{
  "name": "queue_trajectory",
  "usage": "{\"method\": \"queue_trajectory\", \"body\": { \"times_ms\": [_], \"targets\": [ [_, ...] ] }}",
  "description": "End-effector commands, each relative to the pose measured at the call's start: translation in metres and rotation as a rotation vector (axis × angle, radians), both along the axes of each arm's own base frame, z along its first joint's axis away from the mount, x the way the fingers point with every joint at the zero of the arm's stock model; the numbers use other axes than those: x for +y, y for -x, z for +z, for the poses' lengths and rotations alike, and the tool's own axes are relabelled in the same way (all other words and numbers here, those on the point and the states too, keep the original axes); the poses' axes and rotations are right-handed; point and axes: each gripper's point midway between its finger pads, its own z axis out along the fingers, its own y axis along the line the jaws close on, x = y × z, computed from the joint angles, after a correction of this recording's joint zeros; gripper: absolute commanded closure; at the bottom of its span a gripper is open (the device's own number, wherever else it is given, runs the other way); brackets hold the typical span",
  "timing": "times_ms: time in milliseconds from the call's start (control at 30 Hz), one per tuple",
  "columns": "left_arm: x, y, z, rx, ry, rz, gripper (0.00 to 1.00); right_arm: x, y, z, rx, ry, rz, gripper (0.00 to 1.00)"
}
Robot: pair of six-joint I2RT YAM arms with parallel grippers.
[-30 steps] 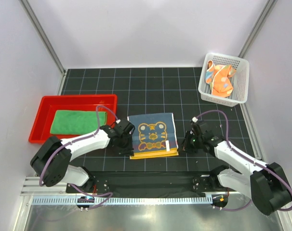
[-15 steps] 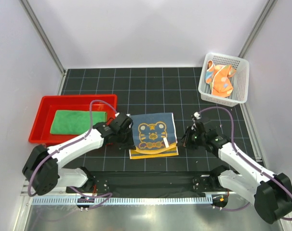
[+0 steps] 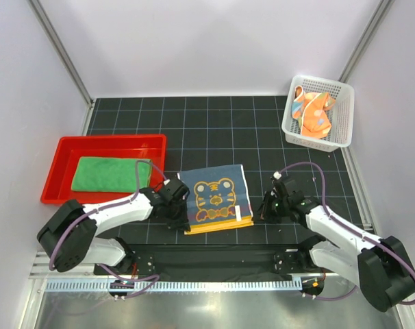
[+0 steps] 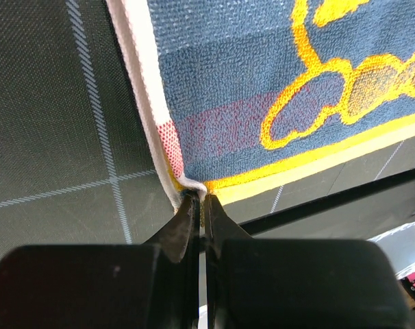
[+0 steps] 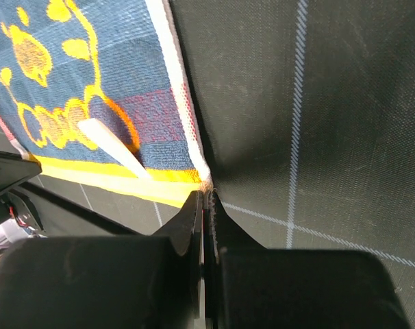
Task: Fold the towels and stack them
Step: Fold the towel
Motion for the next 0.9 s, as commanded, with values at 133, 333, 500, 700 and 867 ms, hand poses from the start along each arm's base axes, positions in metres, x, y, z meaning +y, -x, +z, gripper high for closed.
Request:
{"method": "queue_trajectory", "body": {
  "times_ms": [133,333,500,700,867],
  "targets": [
    [0.009,0.004,-0.013,-0.005,-0.033,0.001,1.0,-0.001,-0.001,-0.011,-0.01,0.017,-0.032,0.99],
    [0.018,0.002,-0.024,0.001,-0.104,0.003,1.0,-0.001,-0.004,-0.017,-0.017,0.024,-0.066,0.99],
    [0.01,-0.031,-0.019,-0.059,-0.189,-0.034,1.0,-0.008,-0.022,-0.01,-0.071,0.075,-0.114,0.99],
    [-0.013,-0.082,-0.023,-0.051,-0.214,-0.052,1.0,-0.008,-0.05,-0.015,-0.094,0.126,-0.162,0.99],
    [-0.015,-0.109,-0.024,-0.031,-0.212,-0.056,1.0,-0.008,-0.075,-0.011,-0.127,0.187,-0.152,0.99]
  ]
}}
